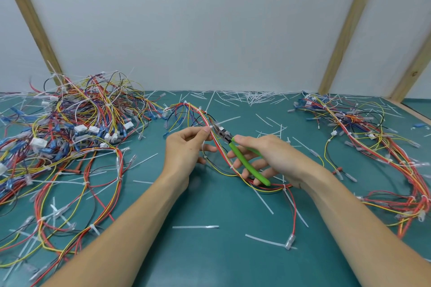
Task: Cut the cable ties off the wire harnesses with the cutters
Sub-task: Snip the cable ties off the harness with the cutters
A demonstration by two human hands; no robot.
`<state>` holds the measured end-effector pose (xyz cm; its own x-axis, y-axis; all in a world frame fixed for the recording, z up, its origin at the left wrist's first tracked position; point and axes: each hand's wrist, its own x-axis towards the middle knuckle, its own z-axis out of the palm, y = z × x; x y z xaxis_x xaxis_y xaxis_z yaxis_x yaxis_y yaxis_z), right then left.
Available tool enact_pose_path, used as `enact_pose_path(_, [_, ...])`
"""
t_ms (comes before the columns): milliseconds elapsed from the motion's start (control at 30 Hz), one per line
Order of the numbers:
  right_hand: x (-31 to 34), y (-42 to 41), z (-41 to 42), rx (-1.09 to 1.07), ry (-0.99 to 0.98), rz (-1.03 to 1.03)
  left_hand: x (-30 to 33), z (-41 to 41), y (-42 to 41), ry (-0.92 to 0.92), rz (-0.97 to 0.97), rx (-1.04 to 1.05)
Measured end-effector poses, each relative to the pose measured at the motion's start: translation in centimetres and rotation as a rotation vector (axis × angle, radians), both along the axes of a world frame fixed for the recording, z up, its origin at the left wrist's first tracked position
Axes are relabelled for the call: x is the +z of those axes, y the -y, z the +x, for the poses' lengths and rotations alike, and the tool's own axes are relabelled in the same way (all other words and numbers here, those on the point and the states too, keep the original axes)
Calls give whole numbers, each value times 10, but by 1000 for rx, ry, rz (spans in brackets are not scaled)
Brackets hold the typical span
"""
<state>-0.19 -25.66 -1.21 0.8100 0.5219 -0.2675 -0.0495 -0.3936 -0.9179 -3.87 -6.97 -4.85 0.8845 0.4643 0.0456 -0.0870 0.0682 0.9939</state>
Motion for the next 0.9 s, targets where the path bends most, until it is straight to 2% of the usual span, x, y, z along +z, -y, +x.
enact_pose_path(900, [0,-1,-1,-6,16,-18,2,-1,1,-30,17,12])
